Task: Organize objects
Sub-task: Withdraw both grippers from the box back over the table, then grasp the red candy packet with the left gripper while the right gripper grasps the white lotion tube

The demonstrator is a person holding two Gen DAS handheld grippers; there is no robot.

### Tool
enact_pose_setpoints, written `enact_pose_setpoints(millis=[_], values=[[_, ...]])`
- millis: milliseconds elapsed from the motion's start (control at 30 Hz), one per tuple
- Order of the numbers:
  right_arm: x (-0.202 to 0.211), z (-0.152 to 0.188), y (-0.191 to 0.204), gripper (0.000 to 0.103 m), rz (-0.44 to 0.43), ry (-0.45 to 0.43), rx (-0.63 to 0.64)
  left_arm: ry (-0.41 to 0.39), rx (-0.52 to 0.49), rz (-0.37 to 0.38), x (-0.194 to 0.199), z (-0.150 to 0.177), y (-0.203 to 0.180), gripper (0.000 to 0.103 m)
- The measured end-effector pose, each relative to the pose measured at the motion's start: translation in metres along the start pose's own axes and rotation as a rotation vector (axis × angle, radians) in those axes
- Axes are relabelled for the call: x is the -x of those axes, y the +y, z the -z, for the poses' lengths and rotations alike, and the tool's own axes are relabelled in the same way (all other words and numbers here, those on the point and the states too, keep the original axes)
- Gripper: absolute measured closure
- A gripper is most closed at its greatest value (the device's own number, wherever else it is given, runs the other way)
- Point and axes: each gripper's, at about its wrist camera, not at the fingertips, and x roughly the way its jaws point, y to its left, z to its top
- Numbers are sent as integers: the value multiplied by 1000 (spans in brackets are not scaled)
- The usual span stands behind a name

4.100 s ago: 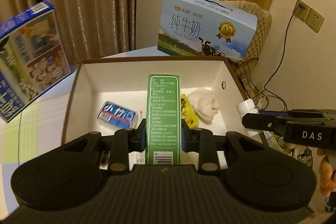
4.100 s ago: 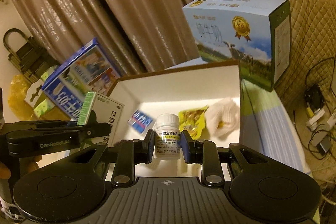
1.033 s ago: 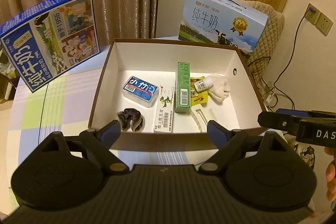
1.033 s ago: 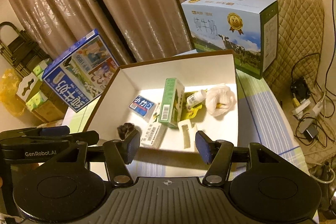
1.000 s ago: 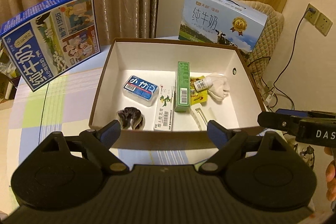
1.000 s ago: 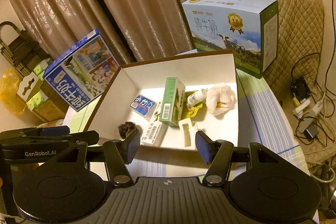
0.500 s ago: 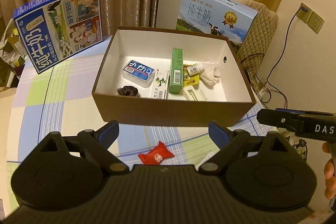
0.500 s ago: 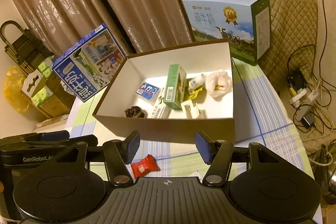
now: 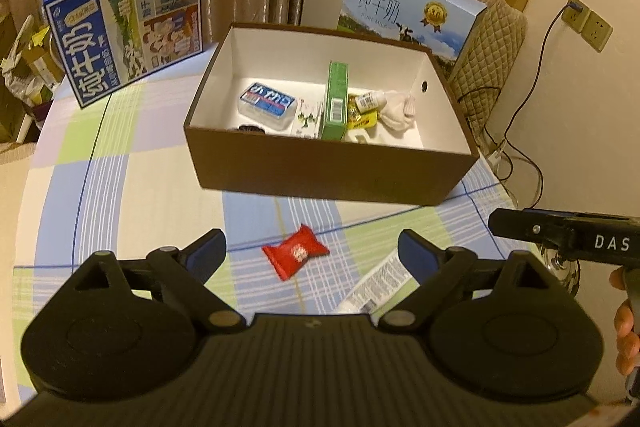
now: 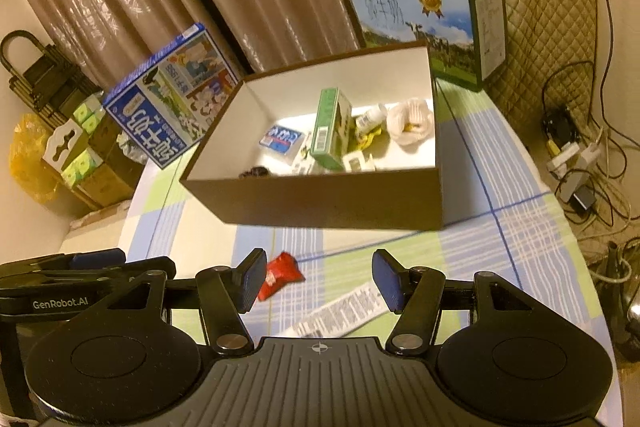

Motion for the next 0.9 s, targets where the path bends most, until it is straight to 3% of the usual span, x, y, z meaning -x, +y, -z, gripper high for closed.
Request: enact_pose_setpoints(millis=[900], values=[[-51,57,-13,47,33,222,-60,142,32,-67,-18,63,25,12]])
